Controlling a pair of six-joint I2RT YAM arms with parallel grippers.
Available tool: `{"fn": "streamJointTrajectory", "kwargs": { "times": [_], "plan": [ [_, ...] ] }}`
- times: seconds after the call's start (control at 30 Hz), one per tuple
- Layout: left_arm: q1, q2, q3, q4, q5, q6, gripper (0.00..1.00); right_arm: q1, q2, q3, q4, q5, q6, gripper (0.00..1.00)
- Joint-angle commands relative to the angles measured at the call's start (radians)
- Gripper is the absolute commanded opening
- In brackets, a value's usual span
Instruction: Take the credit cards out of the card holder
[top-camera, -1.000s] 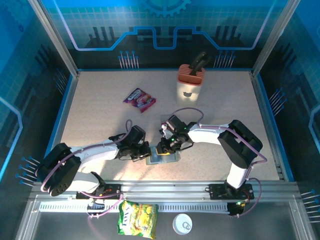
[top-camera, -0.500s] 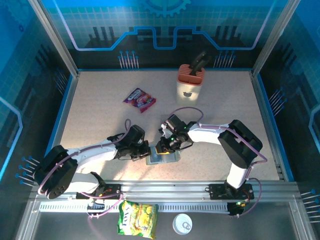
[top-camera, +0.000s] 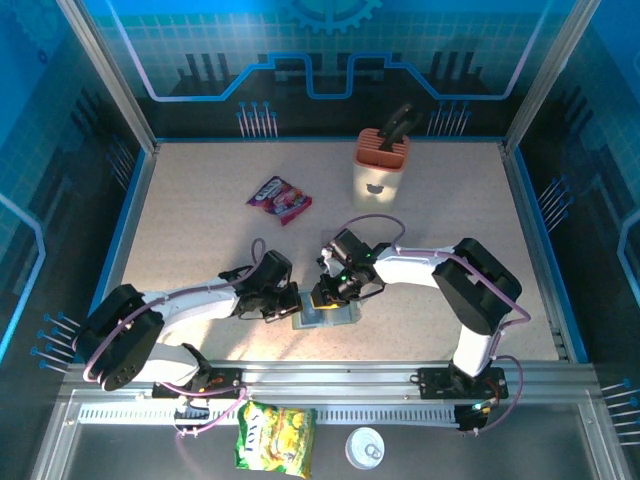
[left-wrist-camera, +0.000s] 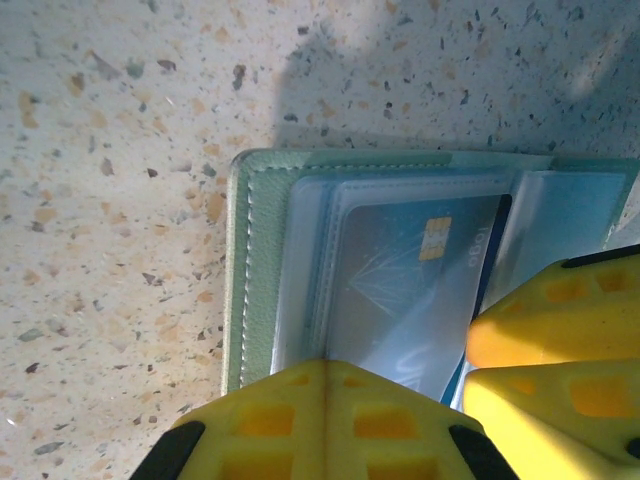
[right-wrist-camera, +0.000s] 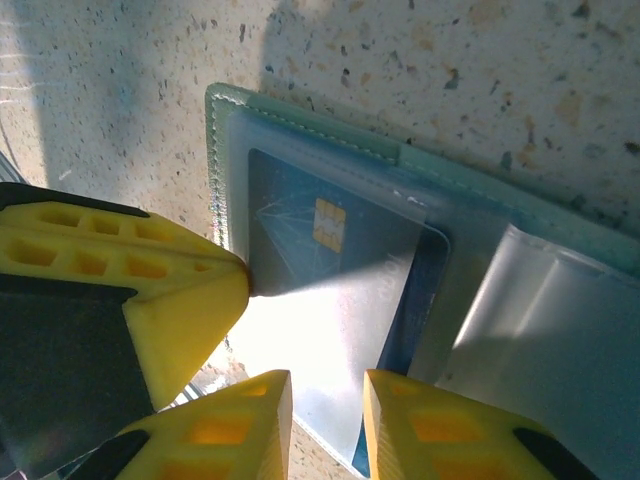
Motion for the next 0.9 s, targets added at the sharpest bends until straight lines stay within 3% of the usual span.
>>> {"fn": "streamJointTrajectory", "kwargs": {
  "times": [0.0,0.87],
  "plan": [
    [0.006,0.022,0.003,-0.029,-0.003,0.019,0.00,0.014,0.022,0.019,0.001,-0.024,-0.003,0.25],
    [0.005,-0.008,-0.002,-0.044,-0.012,0.012,0.00,0.015,0.029,0.034,-0.105,0.057,-0.034,0.25]
  ]
}}
